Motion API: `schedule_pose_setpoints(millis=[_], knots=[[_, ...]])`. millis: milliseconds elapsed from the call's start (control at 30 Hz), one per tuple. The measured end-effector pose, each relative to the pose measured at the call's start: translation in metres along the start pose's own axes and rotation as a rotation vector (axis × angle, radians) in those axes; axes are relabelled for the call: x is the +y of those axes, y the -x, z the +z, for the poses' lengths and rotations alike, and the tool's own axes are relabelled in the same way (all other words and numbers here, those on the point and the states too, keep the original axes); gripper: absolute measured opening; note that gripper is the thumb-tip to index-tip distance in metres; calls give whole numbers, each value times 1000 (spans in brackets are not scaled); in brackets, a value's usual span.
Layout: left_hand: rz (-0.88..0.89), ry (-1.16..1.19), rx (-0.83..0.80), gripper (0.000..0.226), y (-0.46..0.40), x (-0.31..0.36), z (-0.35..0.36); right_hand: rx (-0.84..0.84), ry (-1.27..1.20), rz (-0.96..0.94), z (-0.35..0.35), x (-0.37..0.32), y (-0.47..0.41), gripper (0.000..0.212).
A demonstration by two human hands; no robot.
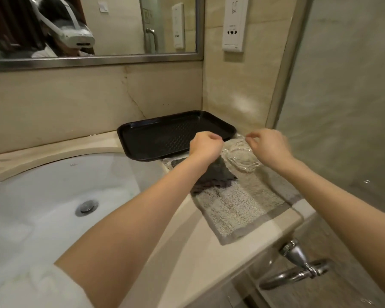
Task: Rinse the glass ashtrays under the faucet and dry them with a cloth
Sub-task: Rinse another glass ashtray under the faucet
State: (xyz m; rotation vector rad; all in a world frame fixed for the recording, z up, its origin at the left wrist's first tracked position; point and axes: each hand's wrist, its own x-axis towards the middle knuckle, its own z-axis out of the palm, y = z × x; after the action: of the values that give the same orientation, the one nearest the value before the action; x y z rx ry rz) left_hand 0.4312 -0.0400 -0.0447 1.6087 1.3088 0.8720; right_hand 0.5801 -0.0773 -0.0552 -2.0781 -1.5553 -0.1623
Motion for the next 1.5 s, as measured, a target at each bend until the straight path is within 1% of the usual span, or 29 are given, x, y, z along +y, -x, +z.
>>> schedule_pose_setpoints(millis=[67,167,333,500,633,733,833,933,1000,1100,1200,1333,1500], knots=[[68,-32,17,14,7,0,-27,-47,-151,-102,-3,-36,3,25],[112,-43,70,12,24,-13,-74,-184,-413,-157,4,-98,13,22],[83,-101,245,17,69,-54,-162,-508,-724,-217,28,-197,42,12],[43,-334,403,18,125,-88,-259,-697,-801,-346,50,-285,79,12],[-9,-484,593,23,168,-105,-330,-830,-811,-420,67,-353,111,11],[-112,-607,712,25,196,-123,-378,-903,-788,-457,79,-399,137,10],[-252,-747,759,28,217,-142,-416,-943,-779,-496,87,-438,159,13],[-403,-882,728,33,232,-158,-441,-923,-803,-527,91,-466,173,14],[-463,-946,693,35,240,-166,-451,-899,-800,-593,93,-479,178,17],[-520,-1038,615,34,247,-173,-460,-832,-679,-743,94,-491,182,21],[-522,-1118,522,32,247,-177,-465,-735,-516,-841,95,-501,184,22],[-478,-1229,441,33,238,-182,-468,-720,-466,-857,99,-509,185,21],[-494,-1280,335,31,226,-184,-480,-704,-459,-887,99,-511,181,20]])
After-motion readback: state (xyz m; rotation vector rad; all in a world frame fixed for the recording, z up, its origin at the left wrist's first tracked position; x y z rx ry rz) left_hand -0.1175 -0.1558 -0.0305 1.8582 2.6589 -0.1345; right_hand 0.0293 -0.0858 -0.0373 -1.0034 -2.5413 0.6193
